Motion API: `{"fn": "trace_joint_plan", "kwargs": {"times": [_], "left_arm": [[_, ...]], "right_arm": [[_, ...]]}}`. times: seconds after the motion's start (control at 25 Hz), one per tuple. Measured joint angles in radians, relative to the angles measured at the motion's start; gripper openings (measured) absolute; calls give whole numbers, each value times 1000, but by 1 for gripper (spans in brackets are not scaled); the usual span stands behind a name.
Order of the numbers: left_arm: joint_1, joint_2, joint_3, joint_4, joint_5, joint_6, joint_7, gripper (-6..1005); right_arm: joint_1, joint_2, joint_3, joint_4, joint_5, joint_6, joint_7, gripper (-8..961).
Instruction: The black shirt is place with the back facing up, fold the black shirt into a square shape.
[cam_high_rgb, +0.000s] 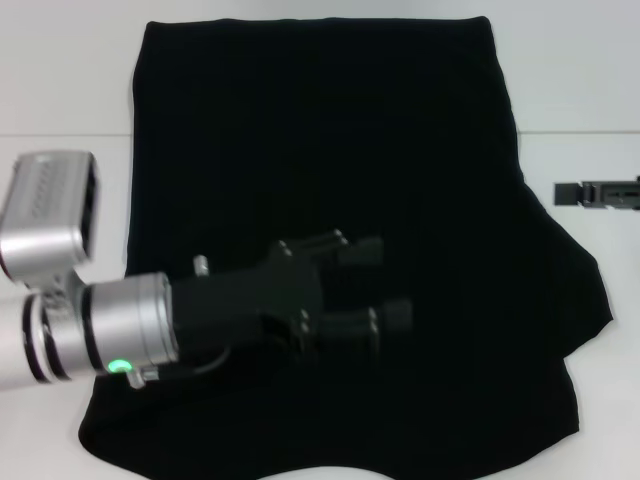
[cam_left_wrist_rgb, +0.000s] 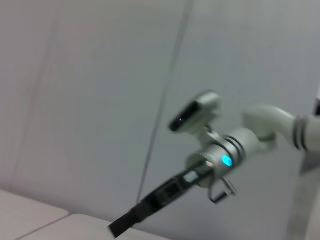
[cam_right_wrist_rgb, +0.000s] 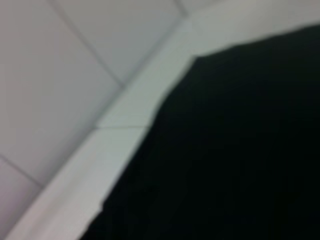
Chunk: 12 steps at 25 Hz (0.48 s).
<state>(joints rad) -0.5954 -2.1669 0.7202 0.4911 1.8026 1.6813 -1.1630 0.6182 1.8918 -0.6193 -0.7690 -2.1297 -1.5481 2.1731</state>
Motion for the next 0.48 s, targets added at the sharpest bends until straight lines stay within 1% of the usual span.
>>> {"fn": "trace_joint_plan", "kwargs": {"times": [0.04,0.08,0.12,0.24,0.4,0.48], "left_arm": [[-1,-1,18,-10,1,-4,43,762],[-2,-2,38,-17,4,-12,89,777],[-2,-3,55,-19,6,-25,119,791],[-2,-3,118,-24,9,-77,199,835],[-2,-3,189,-26,10,-137,228,894],[-4,-4,204,-26,11,-147,228,923]], "right_arm": [[-2,-3,0,-11,-29,11,37,908],[-3,-5,0,-31,-88,23,106,908],[-3,-5,0,-31,-88,23,106,908],[1,-5,1,-48,-173,29,189,908],[14,-5,1,-55,-268,36,256,908],[20,-5,1,-54,-303,39,267,908]]}}
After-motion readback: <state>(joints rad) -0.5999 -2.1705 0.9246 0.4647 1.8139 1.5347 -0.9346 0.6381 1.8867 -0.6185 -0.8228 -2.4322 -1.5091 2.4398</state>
